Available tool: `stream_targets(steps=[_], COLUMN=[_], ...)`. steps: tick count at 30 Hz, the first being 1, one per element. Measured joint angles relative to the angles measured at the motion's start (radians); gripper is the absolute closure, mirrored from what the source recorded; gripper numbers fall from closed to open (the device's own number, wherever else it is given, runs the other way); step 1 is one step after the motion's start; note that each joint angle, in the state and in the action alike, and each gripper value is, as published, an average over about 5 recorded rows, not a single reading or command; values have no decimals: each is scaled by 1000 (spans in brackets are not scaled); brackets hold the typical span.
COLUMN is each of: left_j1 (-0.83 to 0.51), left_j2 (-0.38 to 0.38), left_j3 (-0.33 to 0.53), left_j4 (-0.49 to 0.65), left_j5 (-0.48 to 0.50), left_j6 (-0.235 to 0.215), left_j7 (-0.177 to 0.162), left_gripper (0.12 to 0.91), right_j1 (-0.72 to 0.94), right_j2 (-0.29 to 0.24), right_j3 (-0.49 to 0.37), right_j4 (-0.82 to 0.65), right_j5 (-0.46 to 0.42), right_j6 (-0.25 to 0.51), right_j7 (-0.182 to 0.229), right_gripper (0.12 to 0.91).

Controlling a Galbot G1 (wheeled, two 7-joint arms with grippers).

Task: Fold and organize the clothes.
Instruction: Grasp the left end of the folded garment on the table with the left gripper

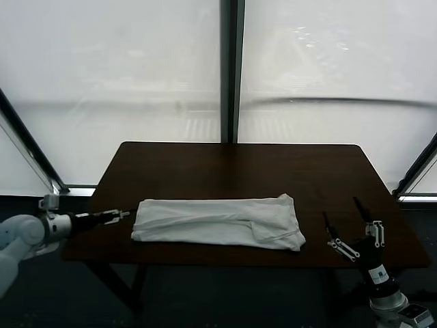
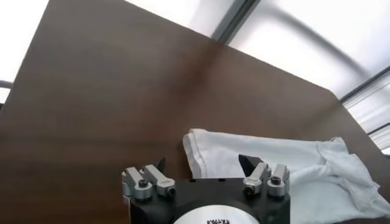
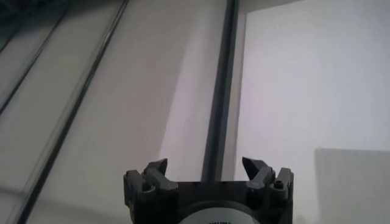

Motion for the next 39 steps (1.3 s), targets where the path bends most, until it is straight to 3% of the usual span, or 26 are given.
stream_targets(steps=[14, 31, 34, 39], left_j1=[-12, -38, -48, -65], left_j2=[-22, -50, -52, -54], left_j3=[62, 107, 111, 120], left_j4=[-12, -60, -63, -62], left_j5=[22, -11, -13, -15], left_j6=[-4, 1, 2, 2], left_j7=[-1, -49, -56, -67], left_gripper=[123, 124, 145, 305], right_j1=[-6, -12, -13, -15], right_j2=[17, 49, 56, 65], right_j3=[6, 3, 1, -3], right_j4=[6, 6, 5, 8], right_j5=[-6, -23, -25, -30], right_j6=[-11, -10, -8, -6], right_j7=[-5, -16, -24, -28], right_gripper=[118, 118, 118, 118])
